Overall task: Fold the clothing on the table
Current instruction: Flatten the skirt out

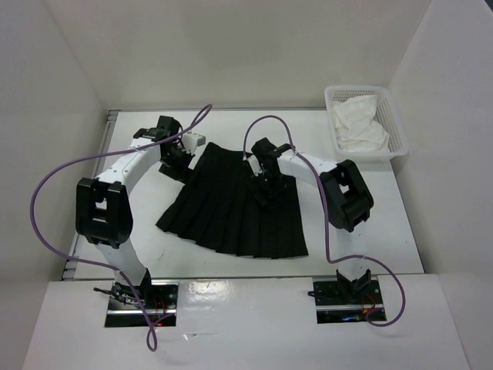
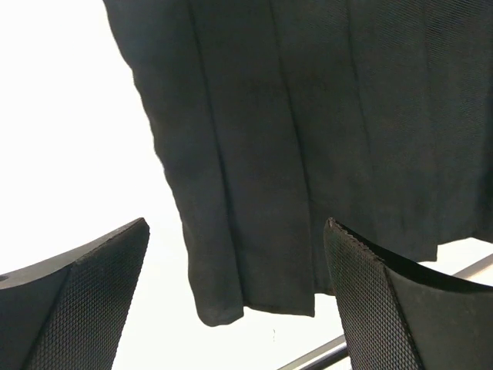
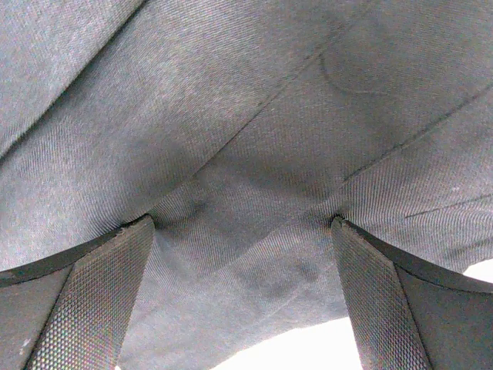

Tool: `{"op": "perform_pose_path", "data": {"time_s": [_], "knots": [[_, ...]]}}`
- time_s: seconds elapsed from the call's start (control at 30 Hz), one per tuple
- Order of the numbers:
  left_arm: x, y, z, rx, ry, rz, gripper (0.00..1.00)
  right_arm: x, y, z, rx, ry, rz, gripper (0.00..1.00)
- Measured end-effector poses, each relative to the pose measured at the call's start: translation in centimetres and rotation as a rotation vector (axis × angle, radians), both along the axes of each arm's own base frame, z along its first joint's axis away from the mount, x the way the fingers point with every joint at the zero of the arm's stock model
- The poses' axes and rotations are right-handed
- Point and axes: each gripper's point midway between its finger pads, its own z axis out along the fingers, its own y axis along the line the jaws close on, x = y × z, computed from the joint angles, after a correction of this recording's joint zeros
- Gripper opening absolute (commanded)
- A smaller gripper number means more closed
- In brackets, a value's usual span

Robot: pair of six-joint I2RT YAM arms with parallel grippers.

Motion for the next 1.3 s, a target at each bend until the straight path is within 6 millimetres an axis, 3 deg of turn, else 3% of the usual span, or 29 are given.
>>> {"op": "perform_pose_path", "data": {"time_s": [0.27, 0.53, 0.7, 0.9, 1.1, 1.3], "knots": [[-1.1, -0.7, -1.4, -0.041, 0.042, -0.020, 1.00, 0.3, -0.4, 0.1, -0.018, -0.018, -0.085, 1.00], [-3.6, -0.8, -4.0, -0.059, 0.131, -0.028, 1.00, 0.9, -1.2, 1.3, -0.016, -0.042, -0.107, 1.00], [-4.0, -0.8, -5.1, -0.056, 0.155, -0.026, 1.00, 3.6, -1.3, 3.1, -0.012, -0.123, -0.108, 1.00], [-3.8, -0.7, -6.0, -0.047, 0.171, -0.023, 1.00, 8.5, -2.9, 4.8, 0.010, -0.213, -0.167, 1.00], [-3.8, -0.6, -6.2, -0.042, 0.172, -0.022, 1.00, 11.7, -5.0, 2.9, -0.005, -0.210, -0.212, 1.00], [-3.7, -0.3, -6.5, -0.026, 0.177, -0.014, 1.00, 12.6, -6.1, 1.4, -0.025, -0.191, -0.218, 1.00]]}}
